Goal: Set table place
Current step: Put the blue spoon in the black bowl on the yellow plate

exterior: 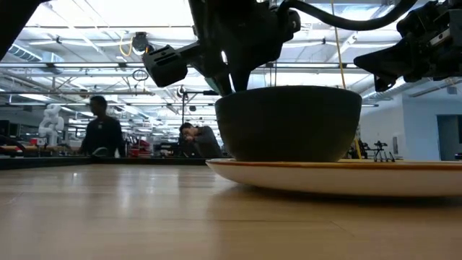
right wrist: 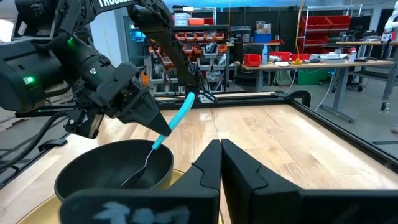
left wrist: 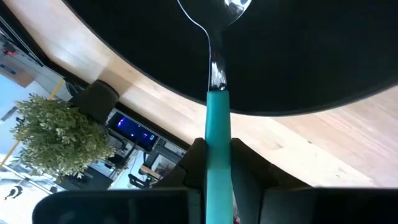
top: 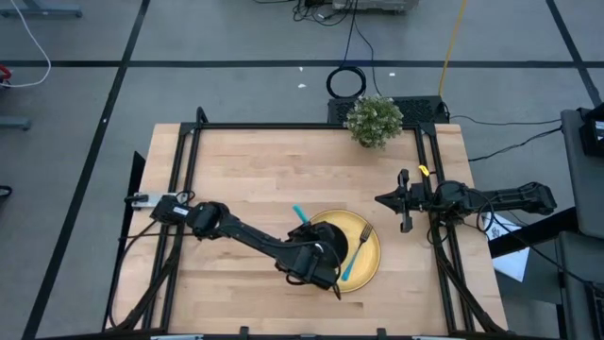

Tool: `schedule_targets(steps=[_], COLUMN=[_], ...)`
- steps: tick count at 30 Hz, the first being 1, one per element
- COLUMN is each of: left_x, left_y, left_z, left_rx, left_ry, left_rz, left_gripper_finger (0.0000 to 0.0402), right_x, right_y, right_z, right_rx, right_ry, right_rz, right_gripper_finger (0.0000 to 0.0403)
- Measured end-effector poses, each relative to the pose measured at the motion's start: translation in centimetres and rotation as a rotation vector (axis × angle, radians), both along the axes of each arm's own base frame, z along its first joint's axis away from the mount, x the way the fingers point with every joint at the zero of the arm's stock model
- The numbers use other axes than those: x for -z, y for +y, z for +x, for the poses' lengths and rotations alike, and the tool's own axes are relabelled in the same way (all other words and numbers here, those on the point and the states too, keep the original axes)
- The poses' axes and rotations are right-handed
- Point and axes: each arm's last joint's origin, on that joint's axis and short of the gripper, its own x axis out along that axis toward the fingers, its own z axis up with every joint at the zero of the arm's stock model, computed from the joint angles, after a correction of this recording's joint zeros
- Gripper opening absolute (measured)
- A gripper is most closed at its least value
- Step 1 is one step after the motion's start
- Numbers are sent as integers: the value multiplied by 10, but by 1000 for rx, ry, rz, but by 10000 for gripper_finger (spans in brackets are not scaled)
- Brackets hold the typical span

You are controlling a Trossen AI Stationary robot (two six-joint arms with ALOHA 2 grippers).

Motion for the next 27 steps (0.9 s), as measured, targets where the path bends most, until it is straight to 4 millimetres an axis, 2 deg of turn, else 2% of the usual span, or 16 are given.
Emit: schedule_targets(steps=[27], left_x=[2], left_y=[-1], left_z=[-5], left_rx=[-77], left_ry=[30], left_rz=[-102], left_gripper_finger=[45], right_x=[0], right_y=[0], right_z=[0], right_rx=[-1], right_ry=[0], right_rz=[8], right_gripper_finger=[0])
